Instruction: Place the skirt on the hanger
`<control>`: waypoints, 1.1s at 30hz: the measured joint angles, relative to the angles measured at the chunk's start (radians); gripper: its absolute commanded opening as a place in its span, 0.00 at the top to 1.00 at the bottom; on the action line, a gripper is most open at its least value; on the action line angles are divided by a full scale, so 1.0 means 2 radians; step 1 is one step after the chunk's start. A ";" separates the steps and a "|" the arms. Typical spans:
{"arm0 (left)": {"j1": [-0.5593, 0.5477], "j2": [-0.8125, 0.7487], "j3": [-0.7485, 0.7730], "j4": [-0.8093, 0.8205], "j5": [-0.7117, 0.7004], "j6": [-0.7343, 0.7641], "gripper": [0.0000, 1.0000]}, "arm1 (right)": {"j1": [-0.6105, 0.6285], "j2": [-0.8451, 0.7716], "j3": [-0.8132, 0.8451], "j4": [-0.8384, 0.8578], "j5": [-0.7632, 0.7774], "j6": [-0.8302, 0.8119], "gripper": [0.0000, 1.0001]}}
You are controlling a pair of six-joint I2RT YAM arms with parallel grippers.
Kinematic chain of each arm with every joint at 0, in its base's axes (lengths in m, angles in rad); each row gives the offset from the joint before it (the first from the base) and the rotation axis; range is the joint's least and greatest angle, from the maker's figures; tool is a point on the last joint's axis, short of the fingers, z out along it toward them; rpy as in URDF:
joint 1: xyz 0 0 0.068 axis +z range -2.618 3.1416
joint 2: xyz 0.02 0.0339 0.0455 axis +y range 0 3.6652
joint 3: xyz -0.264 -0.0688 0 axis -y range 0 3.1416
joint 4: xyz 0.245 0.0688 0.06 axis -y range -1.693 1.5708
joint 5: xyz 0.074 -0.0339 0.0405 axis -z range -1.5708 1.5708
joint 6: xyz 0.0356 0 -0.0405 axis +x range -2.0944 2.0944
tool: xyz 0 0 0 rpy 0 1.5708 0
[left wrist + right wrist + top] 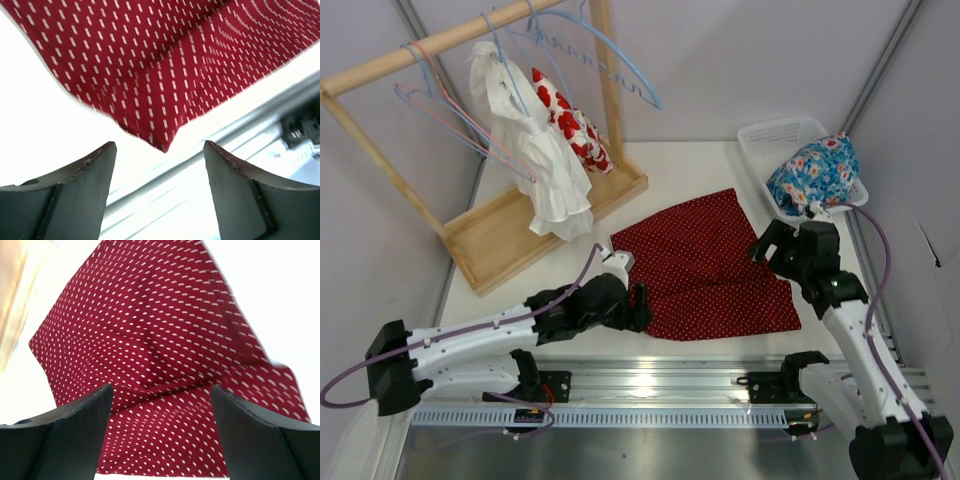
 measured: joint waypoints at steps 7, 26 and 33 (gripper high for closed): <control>-0.034 -0.047 -0.072 0.060 -0.020 -0.051 0.14 | -0.009 -0.102 -0.054 -0.048 0.048 0.034 0.08; -0.085 0.022 -0.108 0.207 -0.047 -0.058 0.42 | -0.016 -0.130 -0.129 -0.074 0.117 0.128 0.06; -0.086 0.046 -0.093 0.190 -0.047 -0.047 1.00 | -0.021 -0.133 -0.139 -0.074 0.126 0.134 0.06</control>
